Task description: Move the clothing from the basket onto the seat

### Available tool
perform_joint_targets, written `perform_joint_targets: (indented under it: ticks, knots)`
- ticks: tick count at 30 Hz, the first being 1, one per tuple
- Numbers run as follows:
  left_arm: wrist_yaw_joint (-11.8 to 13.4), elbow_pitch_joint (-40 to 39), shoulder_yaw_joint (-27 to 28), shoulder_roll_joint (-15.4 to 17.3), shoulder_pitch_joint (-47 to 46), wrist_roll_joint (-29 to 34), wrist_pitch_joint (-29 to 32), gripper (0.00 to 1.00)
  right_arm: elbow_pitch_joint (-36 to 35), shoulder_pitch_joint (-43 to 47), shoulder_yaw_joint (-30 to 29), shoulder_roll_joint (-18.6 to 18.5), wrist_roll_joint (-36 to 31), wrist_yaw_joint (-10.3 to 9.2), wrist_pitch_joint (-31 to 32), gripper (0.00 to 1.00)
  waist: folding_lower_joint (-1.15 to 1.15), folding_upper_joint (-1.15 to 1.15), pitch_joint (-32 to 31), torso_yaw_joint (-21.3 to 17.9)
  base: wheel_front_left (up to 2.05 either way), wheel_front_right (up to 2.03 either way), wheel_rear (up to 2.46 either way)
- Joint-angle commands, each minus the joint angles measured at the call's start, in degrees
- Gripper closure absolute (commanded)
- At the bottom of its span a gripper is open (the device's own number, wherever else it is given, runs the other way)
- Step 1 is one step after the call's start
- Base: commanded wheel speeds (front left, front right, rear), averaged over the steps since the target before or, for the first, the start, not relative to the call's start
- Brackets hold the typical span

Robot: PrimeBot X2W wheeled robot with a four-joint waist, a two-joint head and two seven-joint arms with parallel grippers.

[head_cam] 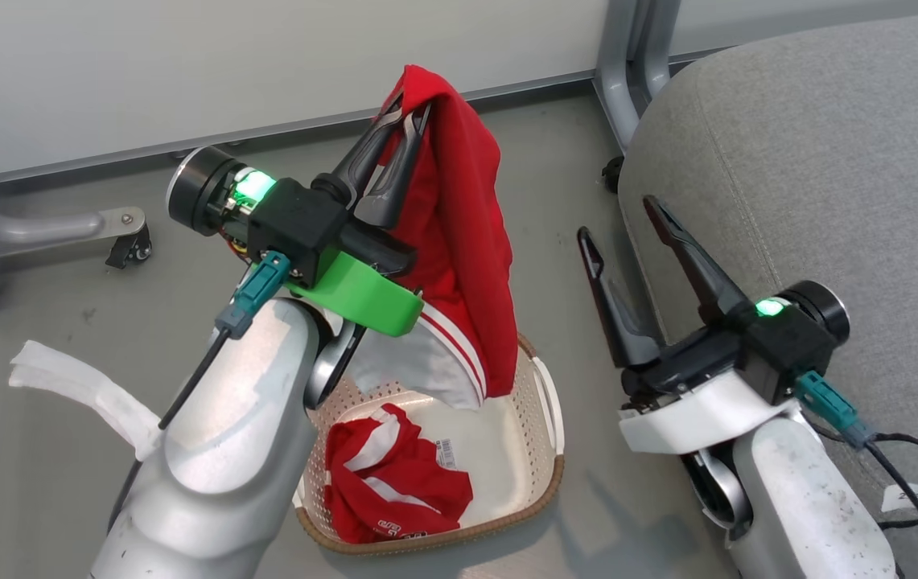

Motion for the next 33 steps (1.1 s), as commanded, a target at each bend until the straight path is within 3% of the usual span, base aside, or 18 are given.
perform_joint_targets:
  ticks: [1,15,33]
  knots:
    - [-0.08,-0.14,-0.07,-0.07,-0.16,-0.13,-0.05,1.0,-0.41,-1.14,1.14,-0.21,-0.45,-0.02,-0.28,0.0,0.0,0.0,0.12,0.13,0.0,0.0,0.0]
    - [-0.09,-0.96,-1.09,-1.03,-1.8,-0.27,-0.05,1.0,6.1,-10.27,9.55,-0.22,-0.6,-0.02,-0.28,0.0,0.0,0.0,1.87,1.84,0.0,0.0,0.0]
    - [-0.06,-4.56,-7.43,-1.85,-1.03,-1.79,-0.05,1.0,20.54,-17.71,7.88,-0.22,-1.14,-0.02,-0.21,0.0,0.0,0.0,4.15,5.18,0.0,0.0,0.0]
